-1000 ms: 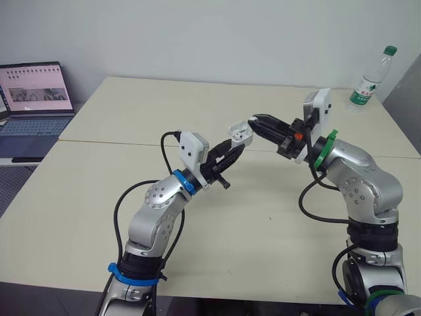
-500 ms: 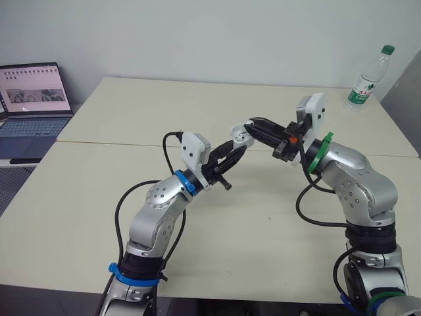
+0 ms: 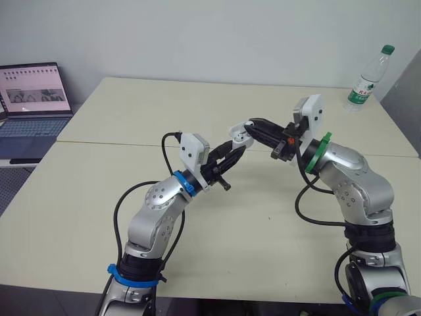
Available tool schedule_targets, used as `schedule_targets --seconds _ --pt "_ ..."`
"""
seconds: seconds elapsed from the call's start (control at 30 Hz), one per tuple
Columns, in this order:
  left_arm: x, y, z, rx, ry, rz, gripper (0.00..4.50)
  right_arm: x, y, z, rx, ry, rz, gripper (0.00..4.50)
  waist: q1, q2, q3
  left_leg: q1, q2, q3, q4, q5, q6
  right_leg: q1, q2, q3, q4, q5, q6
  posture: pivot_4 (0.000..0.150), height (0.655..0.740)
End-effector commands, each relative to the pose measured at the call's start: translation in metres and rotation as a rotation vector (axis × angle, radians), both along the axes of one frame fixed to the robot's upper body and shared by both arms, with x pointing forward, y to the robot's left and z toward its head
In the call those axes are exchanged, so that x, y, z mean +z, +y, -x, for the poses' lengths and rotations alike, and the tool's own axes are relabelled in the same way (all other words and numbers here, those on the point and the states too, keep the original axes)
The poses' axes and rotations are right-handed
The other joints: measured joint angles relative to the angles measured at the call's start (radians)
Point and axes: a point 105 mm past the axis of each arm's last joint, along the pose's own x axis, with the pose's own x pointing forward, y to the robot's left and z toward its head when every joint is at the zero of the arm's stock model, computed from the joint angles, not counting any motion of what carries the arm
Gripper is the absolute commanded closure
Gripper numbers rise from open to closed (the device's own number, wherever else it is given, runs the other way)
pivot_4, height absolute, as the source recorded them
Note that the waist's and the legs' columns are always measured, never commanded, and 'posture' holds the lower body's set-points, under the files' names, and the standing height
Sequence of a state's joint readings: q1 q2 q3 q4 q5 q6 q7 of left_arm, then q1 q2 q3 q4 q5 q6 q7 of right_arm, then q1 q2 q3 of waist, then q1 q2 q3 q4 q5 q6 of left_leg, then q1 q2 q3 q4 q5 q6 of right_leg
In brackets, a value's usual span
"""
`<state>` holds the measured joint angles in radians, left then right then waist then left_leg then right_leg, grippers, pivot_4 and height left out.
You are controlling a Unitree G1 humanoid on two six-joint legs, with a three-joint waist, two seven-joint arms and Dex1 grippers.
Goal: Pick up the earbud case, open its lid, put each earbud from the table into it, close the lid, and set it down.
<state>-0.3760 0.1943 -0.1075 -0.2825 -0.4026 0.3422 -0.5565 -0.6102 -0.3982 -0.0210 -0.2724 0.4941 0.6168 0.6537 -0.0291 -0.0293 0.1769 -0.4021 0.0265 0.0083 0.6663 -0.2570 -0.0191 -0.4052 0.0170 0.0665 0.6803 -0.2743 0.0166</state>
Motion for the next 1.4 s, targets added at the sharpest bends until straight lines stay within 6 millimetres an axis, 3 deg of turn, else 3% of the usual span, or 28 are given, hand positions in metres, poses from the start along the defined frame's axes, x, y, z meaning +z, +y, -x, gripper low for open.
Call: schedule_targets --seconds 0.03,0.13,0.43,0.63,0.73,0.9,1.13,1.4 --pt "0.017 -0.003 0.009 -0.029 -0.070 0.024 3.75 0.008 -0.001 0.006 0.015 -0.035 -0.005 3.10 0.000 0.000 0.000 0.000 0.000 0.000 0.000 0.000 0.000 0.000 0.000 0.000 0.000 0.000 0.000 0.150 0.7400" --pt "0.016 -0.003 0.007 -0.028 -0.073 0.012 3.75 0.009 -0.001 0.006 0.017 -0.032 -0.016 2.06 0.000 0.000 0.000 0.000 0.000 0.000 0.000 0.000 0.000 0.000 0.000 0.000 0.000 0.000 0.000 0.150 0.7400" --pt "0.015 -0.004 0.007 -0.029 -0.074 0.006 3.75 0.028 -0.014 0.002 0.049 0.066 -0.173 2.06 0.000 0.000 0.000 0.000 0.000 0.000 0.000 0.000 0.000 0.000 0.000 0.000 0.000 0.000 0.000 0.150 0.7400" --pt "0.008 -0.009 0.010 -0.064 -0.090 -0.050 3.75 0.036 -0.034 -0.024 0.029 0.187 -0.155 2.06 -0.001 0.000 0.000 0.000 0.000 0.001 0.000 0.000 0.000 0.000 0.000 0.000 0.000 0.000 0.000 0.150 0.7400" --pt "0.004 -0.012 0.013 -0.099 -0.095 -0.080 3.75 0.028 -0.036 -0.039 0.009 0.189 -0.042 2.57 -0.001 0.000 0.000 0.001 0.000 0.002 -0.001 0.000 0.000 0.000 0.000 0.001 -0.001 0.000 0.000 0.150 0.7400" --pt "-0.003 -0.012 0.012 -0.106 -0.105 -0.132 3.75 0.024 -0.018 -0.044 0.108 0.157 0.090 4.44 -0.004 0.000 0.000 0.001 0.000 0.003 -0.003 0.000 0.000 -0.001 0.000 0.003 -0.002 0.000 0.000 0.150 0.7400" --pt "-0.005 -0.010 0.010 -0.090 -0.107 -0.149 3.75 0.019 -0.003 -0.029 0.265 0.154 0.208 4.44 -0.003 0.000 0.000 0.000 0.000 0.003 -0.003 0.000 0.000 -0.002 0.000 0.002 -0.002 0.000 0.000 0.150 0.7400" --pt "-0.005 -0.009 0.011 -0.077 -0.107 -0.143 3.75 0.007 -0.005 -0.012 0.326 0.141 0.314 4.44 -0.002 0.000 0.000 0.000 0.000 0.002 -0.003 0.000 0.000 -0.002 -0.001 0.002 -0.002 0.000 0.000 0.150 0.7400"
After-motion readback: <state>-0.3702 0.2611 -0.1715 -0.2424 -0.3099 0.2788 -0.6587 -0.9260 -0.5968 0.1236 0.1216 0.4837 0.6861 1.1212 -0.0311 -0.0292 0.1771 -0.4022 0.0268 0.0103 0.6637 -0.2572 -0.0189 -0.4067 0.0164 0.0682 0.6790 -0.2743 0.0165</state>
